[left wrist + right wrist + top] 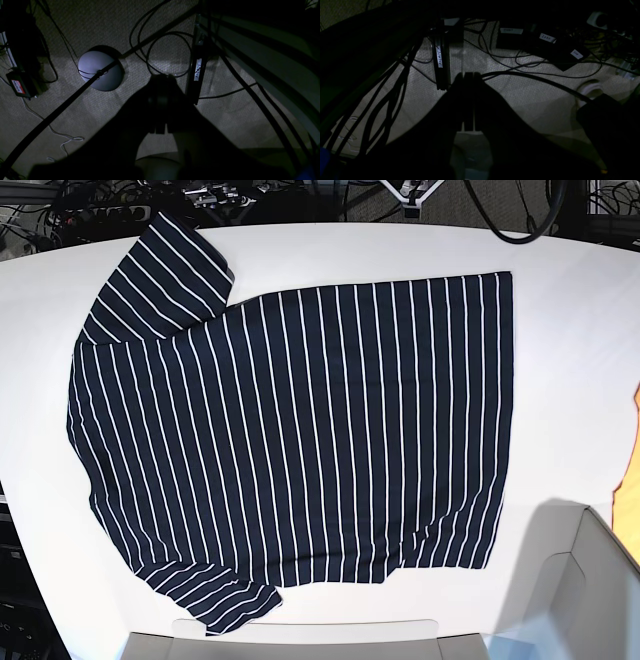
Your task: Fold the T-shirt properly
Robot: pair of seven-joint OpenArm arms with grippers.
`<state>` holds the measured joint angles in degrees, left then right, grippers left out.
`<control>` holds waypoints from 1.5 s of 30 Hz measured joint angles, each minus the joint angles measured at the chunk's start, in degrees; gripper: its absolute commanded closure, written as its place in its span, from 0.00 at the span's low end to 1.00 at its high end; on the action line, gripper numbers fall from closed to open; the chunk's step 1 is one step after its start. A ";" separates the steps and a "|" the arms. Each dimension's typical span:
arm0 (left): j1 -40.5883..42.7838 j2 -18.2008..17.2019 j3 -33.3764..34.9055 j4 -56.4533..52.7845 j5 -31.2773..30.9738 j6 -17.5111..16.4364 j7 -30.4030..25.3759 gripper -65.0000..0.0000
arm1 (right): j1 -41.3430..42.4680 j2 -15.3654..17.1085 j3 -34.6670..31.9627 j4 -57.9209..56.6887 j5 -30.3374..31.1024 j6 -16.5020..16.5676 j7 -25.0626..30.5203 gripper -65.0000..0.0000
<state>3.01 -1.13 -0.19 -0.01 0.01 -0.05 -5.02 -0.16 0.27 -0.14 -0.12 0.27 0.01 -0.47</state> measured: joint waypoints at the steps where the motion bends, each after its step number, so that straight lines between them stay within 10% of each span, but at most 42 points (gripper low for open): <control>1: -0.04 0.00 0.00 0.00 0.02 0.00 0.00 1.00 | 0.00 0.02 0.00 0.00 0.00 0.02 0.00 0.99; 18: 1.11 -0.07 0.00 0.35 0.02 -0.04 -1.84 1.00 | 2.16 0.26 0.09 0.26 0.44 0.42 -3.74 0.99; 23: 5.64 -0.17 0.00 0.28 -0.02 -0.07 -16.72 1.00 | -2.86 1.68 0.15 0.31 2.97 0.04 -1.31 0.99; 38: 21.94 -2.25 0.00 0.35 0.00 -0.20 -70.86 0.99 | -21.88 5.27 0.09 0.09 8.83 9.03 50.01 0.99; 42: 25.62 -1.84 0.02 3.63 0.09 -0.22 -69.64 0.99 | -25.66 6.01 0.09 0.17 9.53 8.90 64.65 0.99; 45: 27.17 -1.79 0.00 6.71 0.37 -0.22 -69.85 0.99 | -27.98 5.66 0.11 0.76 9.05 9.05 63.95 0.99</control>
<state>30.17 -2.92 -0.19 6.70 0.38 -0.27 -74.87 -28.14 5.93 -0.03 0.64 9.32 9.06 63.48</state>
